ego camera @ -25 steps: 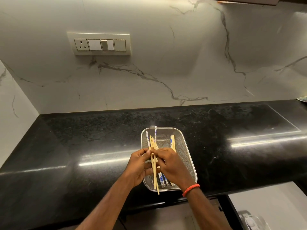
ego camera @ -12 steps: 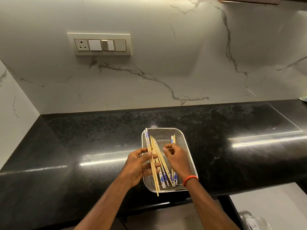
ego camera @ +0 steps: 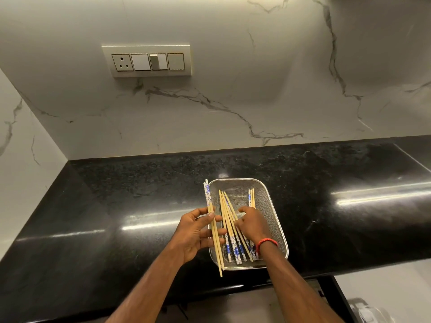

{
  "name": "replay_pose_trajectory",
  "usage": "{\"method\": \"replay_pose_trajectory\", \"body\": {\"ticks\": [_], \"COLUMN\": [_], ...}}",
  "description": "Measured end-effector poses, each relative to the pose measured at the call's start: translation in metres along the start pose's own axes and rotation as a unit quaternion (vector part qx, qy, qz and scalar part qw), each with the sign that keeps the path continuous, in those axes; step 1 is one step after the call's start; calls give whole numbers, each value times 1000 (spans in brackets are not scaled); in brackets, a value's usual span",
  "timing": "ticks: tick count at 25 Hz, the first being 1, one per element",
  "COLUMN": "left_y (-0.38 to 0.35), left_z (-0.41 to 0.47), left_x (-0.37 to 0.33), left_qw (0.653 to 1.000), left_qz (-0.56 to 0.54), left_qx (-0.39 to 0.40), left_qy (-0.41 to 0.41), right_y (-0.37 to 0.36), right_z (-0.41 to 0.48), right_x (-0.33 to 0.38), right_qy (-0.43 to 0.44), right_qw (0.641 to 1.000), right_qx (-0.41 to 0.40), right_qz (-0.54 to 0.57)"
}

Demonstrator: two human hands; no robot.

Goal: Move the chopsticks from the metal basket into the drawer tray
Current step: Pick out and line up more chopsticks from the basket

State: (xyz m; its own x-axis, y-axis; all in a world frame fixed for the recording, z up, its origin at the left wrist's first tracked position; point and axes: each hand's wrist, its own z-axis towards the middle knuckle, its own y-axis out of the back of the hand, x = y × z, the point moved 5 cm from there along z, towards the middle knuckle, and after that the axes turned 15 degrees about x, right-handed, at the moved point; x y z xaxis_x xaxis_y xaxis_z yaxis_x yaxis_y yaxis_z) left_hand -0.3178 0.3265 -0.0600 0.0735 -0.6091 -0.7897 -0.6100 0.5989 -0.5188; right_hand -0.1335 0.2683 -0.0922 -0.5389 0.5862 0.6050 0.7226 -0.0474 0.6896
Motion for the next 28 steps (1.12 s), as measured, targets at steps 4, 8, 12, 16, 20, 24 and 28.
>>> {"method": "replay_pose_trajectory", "body": {"ticks": [4,8,12,16,20,24,28], "left_y": [-2,-11,-25,-37,-46,-54,-61], "left_z": [4,12,20,24,27,30,33], "left_x": [2,3,4,7,14,17,20], "left_qw": [1000,1000,999,997,996,995,993], "left_qz": [7,13,37,53,62,71,81], "left_qx": [6,16,36,58,63,70,82], "left_qy": [5,11,16,20,25,30,34], "right_y": [25,43,39,38,40,42,45], "right_z": [-25,-61,-79,-88,-88,-90,-95], "right_x": [13,31,33,27,17,12,7], "right_qy": [63,173,197,197,170,175,183], "right_qw": [966,897,918,934,941,955,957], "right_qx": [-14,-38,-10,-52,-80,-101,-121], "right_qz": [252,404,345,293,281,217,189]}}
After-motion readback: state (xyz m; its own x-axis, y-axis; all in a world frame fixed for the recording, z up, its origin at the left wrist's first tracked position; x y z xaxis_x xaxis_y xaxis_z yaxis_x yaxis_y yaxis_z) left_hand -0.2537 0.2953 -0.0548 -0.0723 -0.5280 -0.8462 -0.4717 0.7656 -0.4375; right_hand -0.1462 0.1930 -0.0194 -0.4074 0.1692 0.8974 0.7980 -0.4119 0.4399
